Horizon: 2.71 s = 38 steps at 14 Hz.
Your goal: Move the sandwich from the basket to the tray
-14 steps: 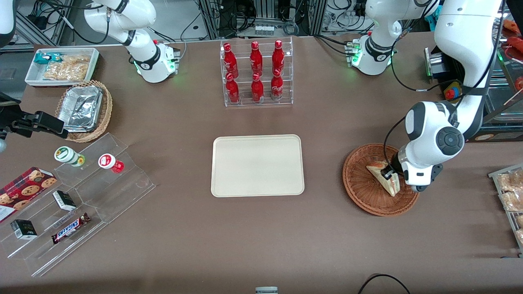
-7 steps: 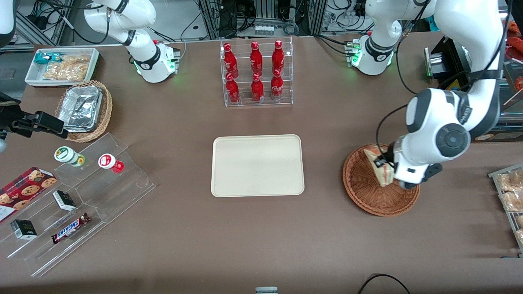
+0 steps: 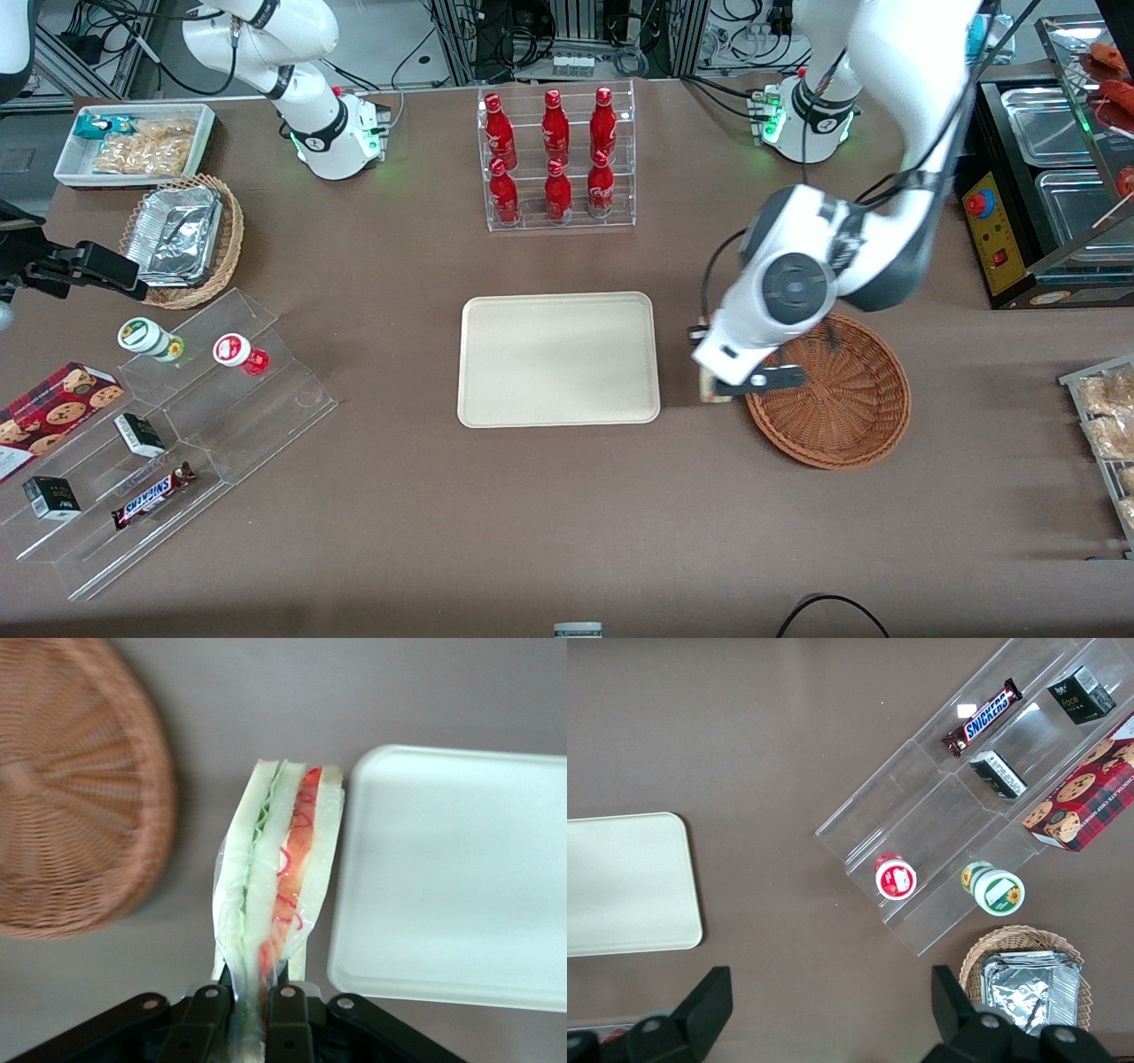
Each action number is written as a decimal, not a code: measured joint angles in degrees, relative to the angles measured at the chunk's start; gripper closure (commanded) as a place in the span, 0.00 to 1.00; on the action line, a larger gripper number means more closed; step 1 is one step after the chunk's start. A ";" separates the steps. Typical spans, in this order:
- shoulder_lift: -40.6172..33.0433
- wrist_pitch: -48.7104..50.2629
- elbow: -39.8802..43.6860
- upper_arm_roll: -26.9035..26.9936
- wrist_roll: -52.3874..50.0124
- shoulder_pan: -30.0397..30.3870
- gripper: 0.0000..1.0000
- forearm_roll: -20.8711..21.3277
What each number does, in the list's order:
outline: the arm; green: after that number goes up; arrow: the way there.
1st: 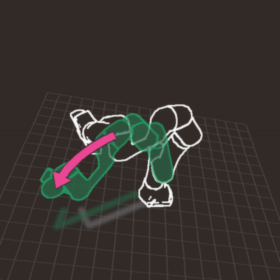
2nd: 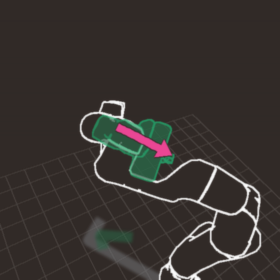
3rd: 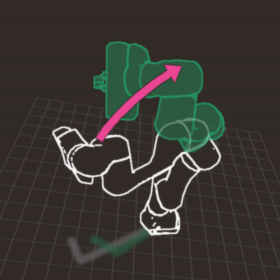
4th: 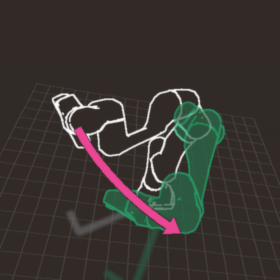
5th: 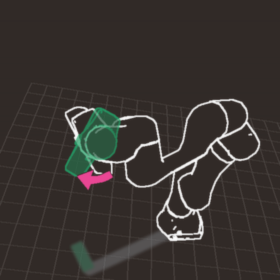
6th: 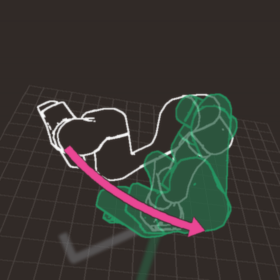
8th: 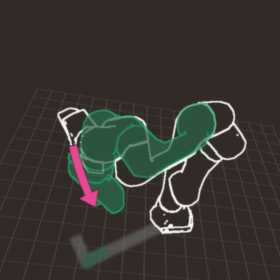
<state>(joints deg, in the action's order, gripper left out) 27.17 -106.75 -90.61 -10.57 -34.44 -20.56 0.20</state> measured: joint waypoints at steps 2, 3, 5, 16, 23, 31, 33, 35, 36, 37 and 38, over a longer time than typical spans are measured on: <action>4.11 -2.25 3.55 -0.03 -2.68 -4.08 0.95 -0.02; 5.86 -4.08 4.84 -0.02 -4.34 -6.04 0.96 -0.03; 9.10 -6.90 7.32 0.03 -9.65 -10.31 0.96 -0.02; 19.73 -9.75 16.93 0.26 -21.04 -17.46 0.78 -0.01; 21.21 -11.60 17.54 0.27 -21.34 -17.69 0.00 -0.04; 15.11 -4.33 19.63 3.21 -24.68 -19.16 0.00 0.42; 12.89 -1.10 19.45 4.47 -26.06 -18.62 0.00 0.47; 9.95 0.62 16.83 5.00 -26.06 -17.20 0.00 0.70; 8.05 0.75 14.71 5.07 -26.07 -16.06 0.00 0.87; 5.79 0.78 12.14 5.15 -26.05 -14.47 0.00 1.15; 3.57 0.83 9.67 5.17 -25.25 -12.75 0.00 1.42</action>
<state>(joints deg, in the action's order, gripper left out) 30.74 -105.92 -80.94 -5.40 -59.69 -33.31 1.61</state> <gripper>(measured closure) 0.000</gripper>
